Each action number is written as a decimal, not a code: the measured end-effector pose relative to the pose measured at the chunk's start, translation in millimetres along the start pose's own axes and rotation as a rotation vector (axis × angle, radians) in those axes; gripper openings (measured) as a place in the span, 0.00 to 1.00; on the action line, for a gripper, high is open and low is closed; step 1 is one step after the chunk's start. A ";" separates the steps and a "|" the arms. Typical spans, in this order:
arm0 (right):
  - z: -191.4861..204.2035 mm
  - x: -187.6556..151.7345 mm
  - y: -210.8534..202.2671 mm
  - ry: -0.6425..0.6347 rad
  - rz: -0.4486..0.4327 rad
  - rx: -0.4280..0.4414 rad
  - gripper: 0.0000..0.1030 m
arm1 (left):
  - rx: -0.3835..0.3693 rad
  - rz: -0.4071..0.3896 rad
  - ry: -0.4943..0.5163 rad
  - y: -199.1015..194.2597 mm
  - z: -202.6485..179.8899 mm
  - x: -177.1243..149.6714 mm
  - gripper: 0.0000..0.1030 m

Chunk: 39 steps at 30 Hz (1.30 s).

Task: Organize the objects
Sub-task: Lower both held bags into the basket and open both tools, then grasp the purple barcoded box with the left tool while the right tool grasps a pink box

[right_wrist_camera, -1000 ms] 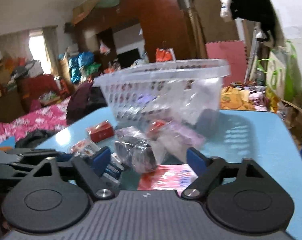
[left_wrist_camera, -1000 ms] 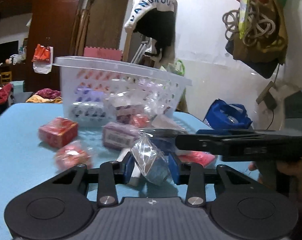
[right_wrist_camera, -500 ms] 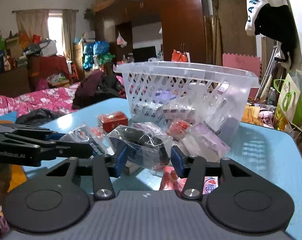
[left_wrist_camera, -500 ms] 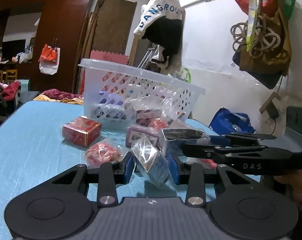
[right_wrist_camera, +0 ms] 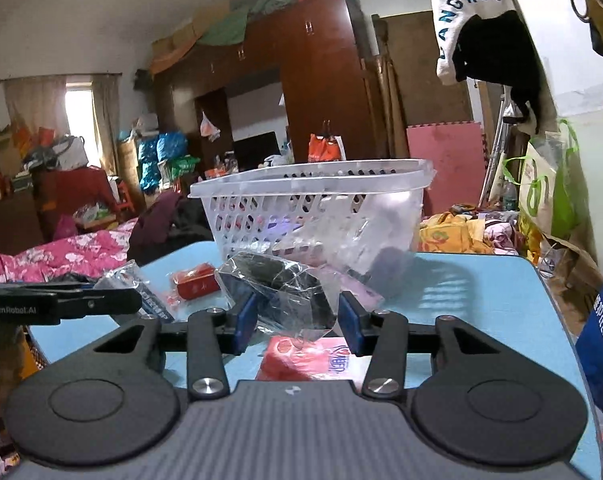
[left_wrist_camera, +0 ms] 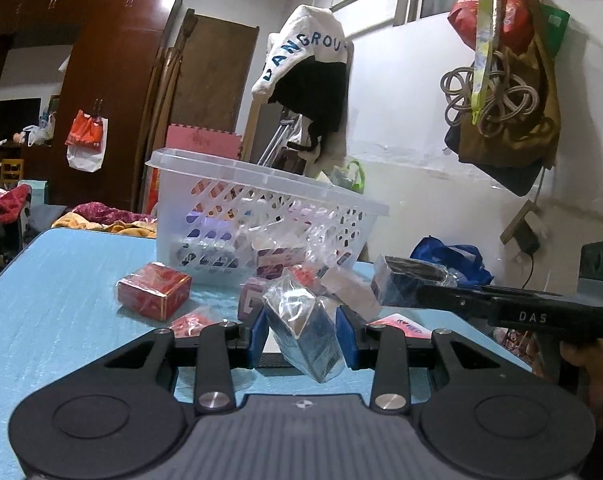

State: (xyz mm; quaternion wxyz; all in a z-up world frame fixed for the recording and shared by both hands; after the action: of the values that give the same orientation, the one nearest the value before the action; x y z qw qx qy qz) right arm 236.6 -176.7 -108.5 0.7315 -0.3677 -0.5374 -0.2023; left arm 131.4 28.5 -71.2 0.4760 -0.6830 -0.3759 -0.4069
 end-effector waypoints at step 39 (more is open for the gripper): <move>-22.5 88.0 33.6 0.003 0.016 -0.043 1.00 | 0.172 -0.032 0.021 54.7 11.8 119.2 0.87</move>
State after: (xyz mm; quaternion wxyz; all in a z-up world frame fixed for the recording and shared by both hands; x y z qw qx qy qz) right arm 304.2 -163.2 -40.4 0.7258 -0.3874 -0.5288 -0.2087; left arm 229.0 40.3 16.3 0.5304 -0.6292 -0.4153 -0.3878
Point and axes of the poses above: each gripper's, at about its wrist camera, not at the fingertips, and y roughly the way its jaws point, z to its left, x to its top, the point moved 7 cm from there along y, roughly the way its jaws point, and after that the axes turned 4 degrees about z, right-handed, at the moved point
